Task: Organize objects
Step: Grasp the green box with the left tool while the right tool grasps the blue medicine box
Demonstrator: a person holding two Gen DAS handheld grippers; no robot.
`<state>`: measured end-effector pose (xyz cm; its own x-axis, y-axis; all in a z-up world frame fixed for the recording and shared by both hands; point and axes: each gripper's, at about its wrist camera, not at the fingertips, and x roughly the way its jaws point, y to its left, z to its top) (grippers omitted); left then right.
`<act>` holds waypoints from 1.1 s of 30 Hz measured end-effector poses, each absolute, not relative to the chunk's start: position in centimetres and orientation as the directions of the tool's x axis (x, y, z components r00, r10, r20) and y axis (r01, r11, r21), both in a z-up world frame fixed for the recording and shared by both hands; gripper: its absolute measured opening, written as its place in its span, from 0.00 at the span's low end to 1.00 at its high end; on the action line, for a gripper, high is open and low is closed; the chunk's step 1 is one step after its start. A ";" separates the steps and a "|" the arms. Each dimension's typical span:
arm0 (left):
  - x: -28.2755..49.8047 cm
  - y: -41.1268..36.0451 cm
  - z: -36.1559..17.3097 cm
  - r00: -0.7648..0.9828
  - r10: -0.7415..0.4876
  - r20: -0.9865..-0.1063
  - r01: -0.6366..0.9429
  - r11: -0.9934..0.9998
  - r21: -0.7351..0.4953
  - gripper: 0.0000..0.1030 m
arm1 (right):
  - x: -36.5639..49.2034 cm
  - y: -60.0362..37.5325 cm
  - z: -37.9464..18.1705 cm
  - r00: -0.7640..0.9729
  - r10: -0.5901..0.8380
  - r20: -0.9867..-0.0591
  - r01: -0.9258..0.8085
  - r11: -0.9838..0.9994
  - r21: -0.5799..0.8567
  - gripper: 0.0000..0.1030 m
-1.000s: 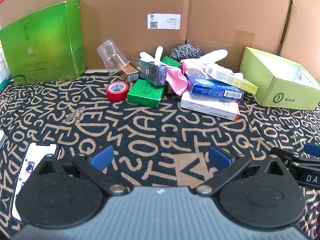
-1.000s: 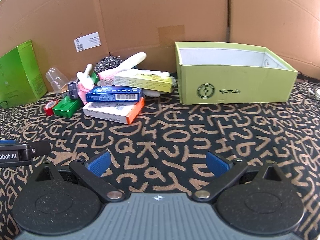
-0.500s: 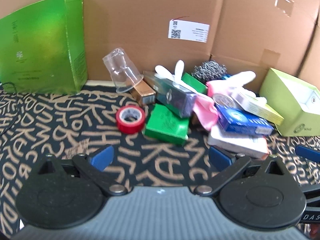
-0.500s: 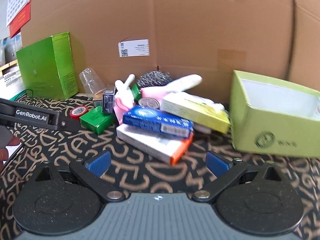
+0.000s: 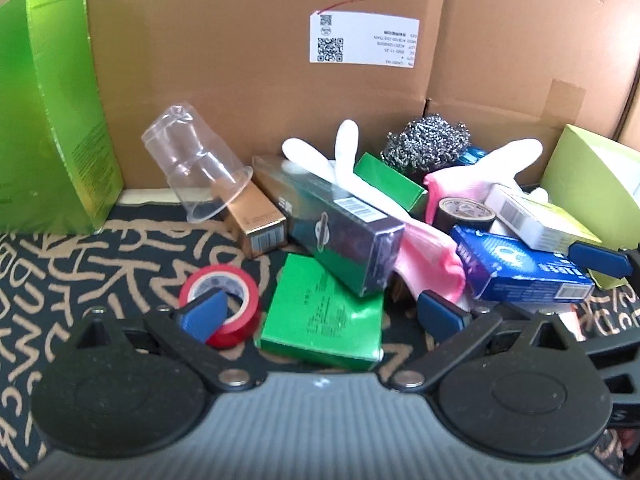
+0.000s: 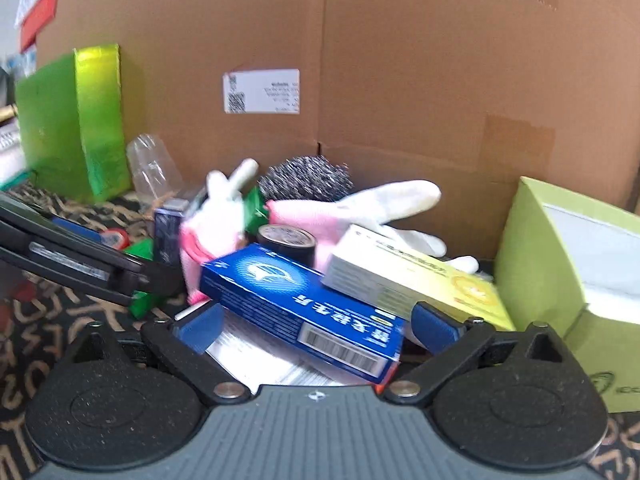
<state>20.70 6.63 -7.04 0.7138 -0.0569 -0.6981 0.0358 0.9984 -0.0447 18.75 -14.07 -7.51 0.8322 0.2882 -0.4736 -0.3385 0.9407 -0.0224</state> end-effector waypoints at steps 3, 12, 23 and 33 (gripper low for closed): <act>20.7 6.8 -7.6 0.708 -0.081 -0.702 0.046 0.997 -0.068 0.85 | 17.5 -14.2 -7.0 0.843 0.303 -0.445 -0.356 0.934 -0.039 0.42; 17.5 5.3 -7.3 0.717 -0.109 -0.689 0.108 0.993 -0.044 0.70 | 11.4 -13.4 -6.6 0.721 0.439 -0.535 -0.520 0.854 0.000 0.39; 13.2 5.6 -6.4 0.729 -0.103 -0.676 0.048 0.994 -0.100 0.92 | 9.6 -13.9 -5.3 0.714 0.471 -0.518 -0.496 0.863 0.101 0.76; 12.8 7.8 -5.3 0.736 -0.120 -0.666 0.044 0.991 -0.130 0.94 | 14.1 -13.2 -7.4 0.715 0.431 -0.551 -0.447 0.887 0.115 0.60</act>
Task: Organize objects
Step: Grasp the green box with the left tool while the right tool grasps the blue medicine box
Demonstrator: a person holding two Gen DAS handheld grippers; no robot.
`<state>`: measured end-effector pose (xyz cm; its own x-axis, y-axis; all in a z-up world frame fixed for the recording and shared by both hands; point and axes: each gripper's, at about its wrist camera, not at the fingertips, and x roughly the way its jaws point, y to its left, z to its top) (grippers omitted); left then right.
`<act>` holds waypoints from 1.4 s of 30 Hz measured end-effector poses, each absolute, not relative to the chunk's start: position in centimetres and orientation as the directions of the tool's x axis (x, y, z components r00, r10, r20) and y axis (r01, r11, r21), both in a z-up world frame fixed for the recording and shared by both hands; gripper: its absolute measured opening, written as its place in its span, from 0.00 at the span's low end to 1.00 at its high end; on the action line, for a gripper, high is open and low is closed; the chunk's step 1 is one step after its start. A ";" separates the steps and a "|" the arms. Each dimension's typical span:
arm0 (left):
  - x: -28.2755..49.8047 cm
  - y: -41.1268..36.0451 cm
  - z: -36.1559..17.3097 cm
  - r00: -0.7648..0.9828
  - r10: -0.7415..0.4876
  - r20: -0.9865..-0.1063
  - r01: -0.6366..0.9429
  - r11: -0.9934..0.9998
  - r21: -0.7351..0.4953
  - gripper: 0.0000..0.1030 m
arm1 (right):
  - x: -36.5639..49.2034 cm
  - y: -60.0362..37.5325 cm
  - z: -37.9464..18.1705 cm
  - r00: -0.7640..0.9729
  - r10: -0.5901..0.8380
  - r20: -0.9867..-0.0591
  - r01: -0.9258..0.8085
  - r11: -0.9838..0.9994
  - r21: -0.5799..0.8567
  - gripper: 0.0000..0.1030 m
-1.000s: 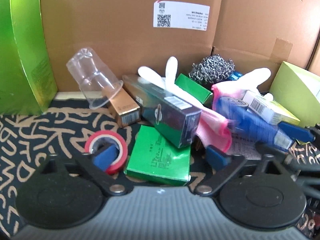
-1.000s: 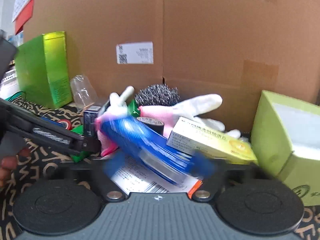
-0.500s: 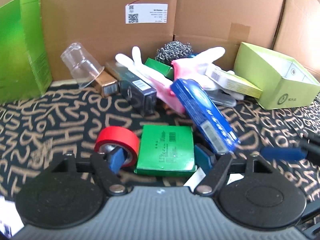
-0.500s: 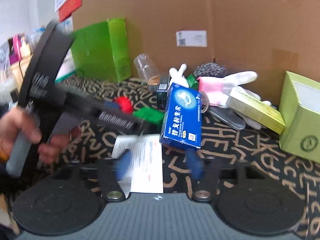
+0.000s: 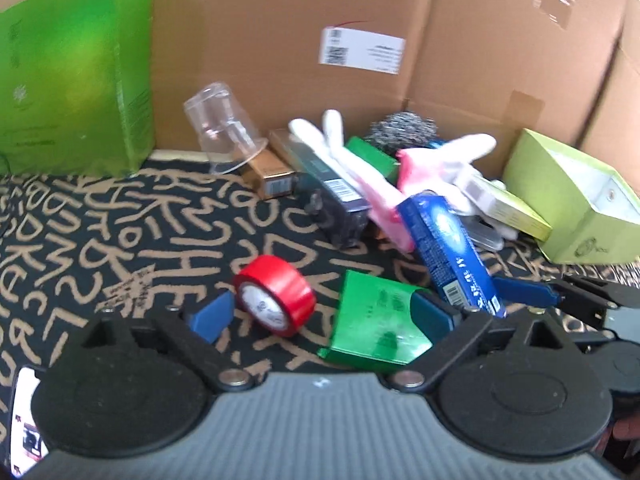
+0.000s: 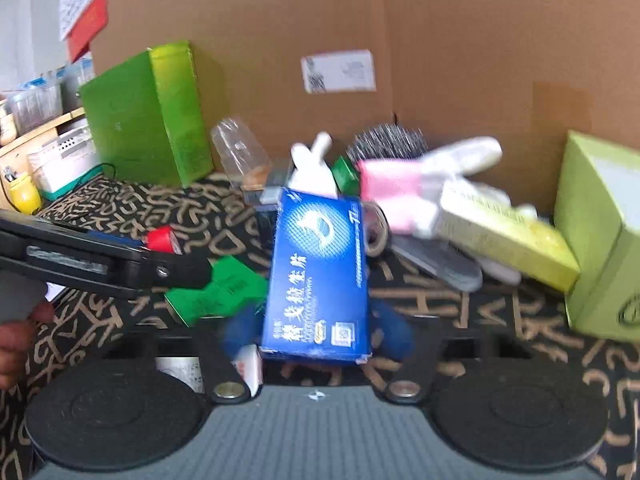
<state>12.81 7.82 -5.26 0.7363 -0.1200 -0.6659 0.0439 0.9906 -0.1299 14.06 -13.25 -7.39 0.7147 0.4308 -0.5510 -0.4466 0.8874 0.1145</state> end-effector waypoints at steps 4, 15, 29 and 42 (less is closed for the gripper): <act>13.1 5.4 -5.7 0.724 -0.153 -0.673 0.124 0.988 -0.092 0.94 | 11.6 -15.5 -7.4 0.761 0.289 -0.580 -0.374 0.927 -0.028 0.60; 13.6 3.1 -6.5 0.683 -0.182 -0.708 0.218 0.975 -0.040 0.69 | 9.3 -18.5 -7.8 0.760 0.214 -0.613 -0.324 0.943 -0.073 0.65; 11.3 3.9 -3.9 0.678 -0.334 -0.655 0.306 0.938 -0.162 0.71 | 9.4 -18.4 -7.8 0.762 0.240 -0.601 -0.321 0.947 -0.028 0.68; 14.9 2.1 -7.1 0.646 -0.243 -0.723 0.280 0.957 -0.072 0.60 | 10.5 -18.4 -8.1 0.758 0.251 -0.602 -0.307 0.952 0.011 0.68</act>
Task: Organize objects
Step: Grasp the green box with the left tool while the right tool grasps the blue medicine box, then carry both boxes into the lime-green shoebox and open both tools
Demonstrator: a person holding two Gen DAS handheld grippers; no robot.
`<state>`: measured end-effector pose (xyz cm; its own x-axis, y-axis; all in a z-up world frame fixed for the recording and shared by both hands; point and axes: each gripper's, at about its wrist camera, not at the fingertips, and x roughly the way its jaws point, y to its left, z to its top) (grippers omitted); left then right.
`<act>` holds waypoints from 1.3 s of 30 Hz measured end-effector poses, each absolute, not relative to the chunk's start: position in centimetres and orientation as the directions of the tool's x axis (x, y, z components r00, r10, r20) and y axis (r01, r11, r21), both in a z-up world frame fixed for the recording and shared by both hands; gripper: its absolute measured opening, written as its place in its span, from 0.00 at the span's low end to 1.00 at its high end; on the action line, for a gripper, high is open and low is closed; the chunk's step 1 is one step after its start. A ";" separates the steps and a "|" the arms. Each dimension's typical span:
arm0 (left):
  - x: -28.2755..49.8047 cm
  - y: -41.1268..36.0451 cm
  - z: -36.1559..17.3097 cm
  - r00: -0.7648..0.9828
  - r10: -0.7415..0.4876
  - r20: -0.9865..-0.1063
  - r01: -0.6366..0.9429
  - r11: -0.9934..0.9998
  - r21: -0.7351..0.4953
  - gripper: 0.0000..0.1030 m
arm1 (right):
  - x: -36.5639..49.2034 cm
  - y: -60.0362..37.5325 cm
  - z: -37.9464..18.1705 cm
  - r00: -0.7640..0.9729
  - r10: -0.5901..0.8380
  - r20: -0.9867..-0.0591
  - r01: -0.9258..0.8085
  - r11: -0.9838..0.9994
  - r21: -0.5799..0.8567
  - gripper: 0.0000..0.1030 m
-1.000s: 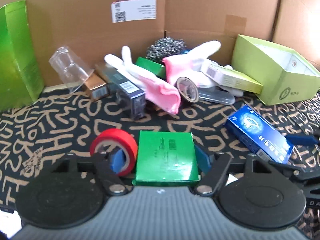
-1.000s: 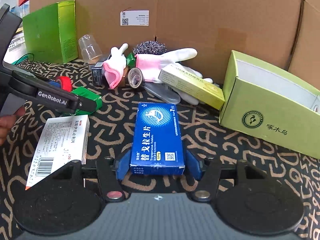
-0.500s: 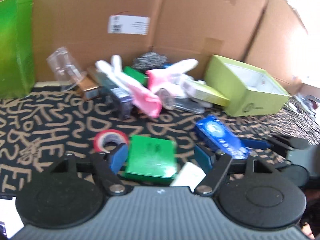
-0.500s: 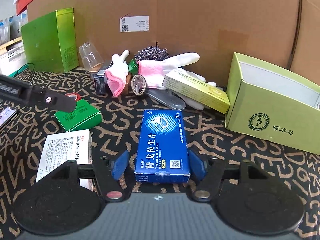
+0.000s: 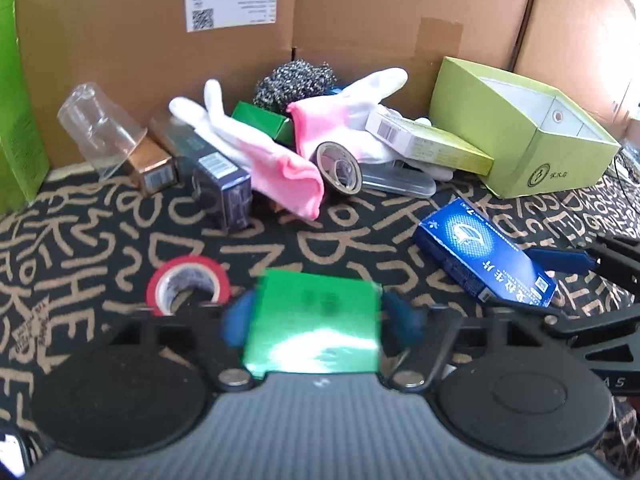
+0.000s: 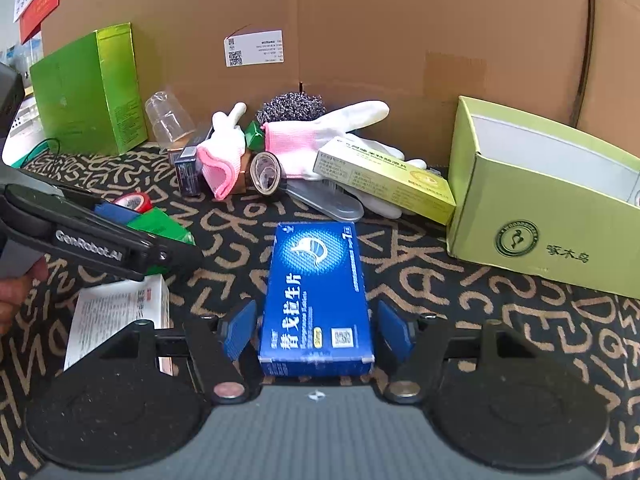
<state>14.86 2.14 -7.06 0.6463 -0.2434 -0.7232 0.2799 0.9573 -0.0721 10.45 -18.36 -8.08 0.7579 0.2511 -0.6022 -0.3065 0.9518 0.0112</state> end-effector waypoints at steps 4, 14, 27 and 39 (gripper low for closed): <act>14.3 1.8 -7.0 0.648 -0.233 -0.725 0.289 0.956 -0.049 0.64 | 11.6 -17.9 -8.2 0.753 0.248 -0.609 -0.304 0.953 0.013 0.68; 13.2 0.2 -4.7 0.678 -0.235 -0.697 0.302 0.953 -0.027 0.58 | 10.0 -19.4 -7.0 0.789 0.255 -0.560 -0.295 0.955 0.020 0.58; 16.3 -13.2 4.0 0.694 -0.448 -0.563 0.470 0.875 -0.117 0.59 | 10.4 -30.9 1.0 0.911 0.047 -0.411 -0.059 0.998 -0.017 0.58; 26.5 -23.0 2.2 0.710 -0.403 -0.578 0.413 0.902 -0.123 0.59 | 22.6 -36.6 0.1 0.855 -0.117 -0.506 0.080 0.992 -0.096 0.58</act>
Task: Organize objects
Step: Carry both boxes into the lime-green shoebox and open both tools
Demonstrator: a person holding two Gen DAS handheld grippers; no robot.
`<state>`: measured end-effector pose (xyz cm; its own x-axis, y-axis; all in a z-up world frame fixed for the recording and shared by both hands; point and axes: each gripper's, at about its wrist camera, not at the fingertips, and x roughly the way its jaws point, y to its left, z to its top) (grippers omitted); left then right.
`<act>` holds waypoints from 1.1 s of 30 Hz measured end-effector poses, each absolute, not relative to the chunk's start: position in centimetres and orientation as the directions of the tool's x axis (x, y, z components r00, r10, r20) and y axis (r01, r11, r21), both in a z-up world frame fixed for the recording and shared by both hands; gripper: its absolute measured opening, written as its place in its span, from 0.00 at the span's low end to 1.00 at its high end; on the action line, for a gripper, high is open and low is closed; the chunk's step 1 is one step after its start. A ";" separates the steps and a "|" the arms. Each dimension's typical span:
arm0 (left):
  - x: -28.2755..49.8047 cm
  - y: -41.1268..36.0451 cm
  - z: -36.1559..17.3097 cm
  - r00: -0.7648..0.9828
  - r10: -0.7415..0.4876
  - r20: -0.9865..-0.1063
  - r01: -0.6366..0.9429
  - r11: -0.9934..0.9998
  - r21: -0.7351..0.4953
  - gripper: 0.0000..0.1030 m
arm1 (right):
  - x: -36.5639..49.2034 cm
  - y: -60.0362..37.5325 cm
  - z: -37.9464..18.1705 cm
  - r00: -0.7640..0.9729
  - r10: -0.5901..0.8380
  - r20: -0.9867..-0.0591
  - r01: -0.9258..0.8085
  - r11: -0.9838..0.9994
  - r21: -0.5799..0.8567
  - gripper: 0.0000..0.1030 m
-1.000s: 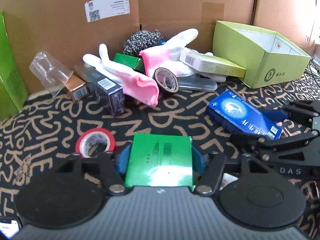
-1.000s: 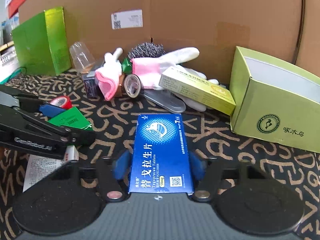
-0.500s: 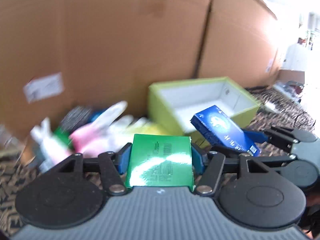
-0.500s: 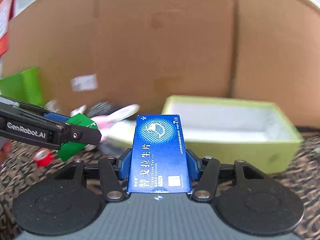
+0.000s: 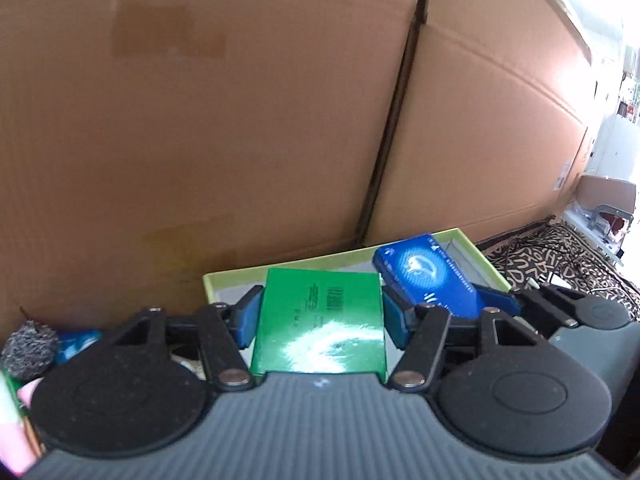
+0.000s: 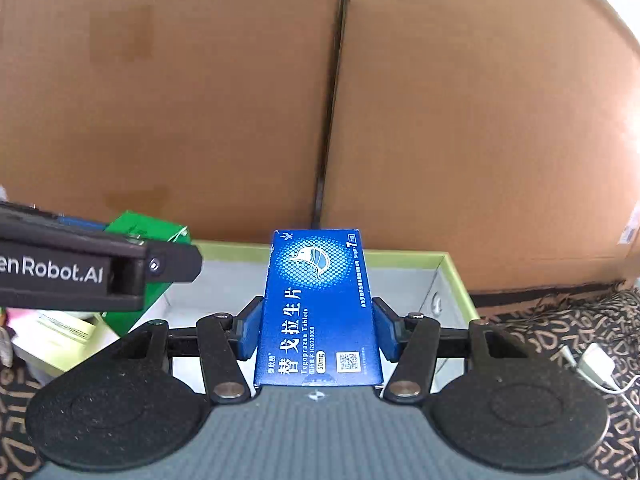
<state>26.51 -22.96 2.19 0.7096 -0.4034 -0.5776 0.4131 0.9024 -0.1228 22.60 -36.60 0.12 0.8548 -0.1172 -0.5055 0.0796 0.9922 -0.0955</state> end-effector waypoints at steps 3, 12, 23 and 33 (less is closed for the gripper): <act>27.9 -23.7 0.7 0.706 -0.381 -0.597 0.408 0.908 -0.096 0.59 | 24.6 -36.6 -1.8 0.823 -0.107 -0.557 0.051 0.992 -0.116 0.58; 29.7 -22.9 -2.0 0.717 -0.397 -0.573 0.386 0.911 -0.147 1.00 | 27.1 -36.3 -4.6 0.775 -0.086 -0.626 0.008 0.992 -0.125 0.67; 27.1 -22.3 -0.8 0.748 -0.372 -0.549 0.362 0.923 -0.131 1.00 | 24.0 -35.5 -3.0 0.807 -0.115 -0.579 0.026 0.987 -0.160 0.80; 20.5 -19.2 3.2 0.793 -0.337 -0.507 0.347 0.935 -0.079 1.00 | 17.0 -35.8 0.5 0.869 -0.071 -0.489 0.047 0.997 -0.060 0.83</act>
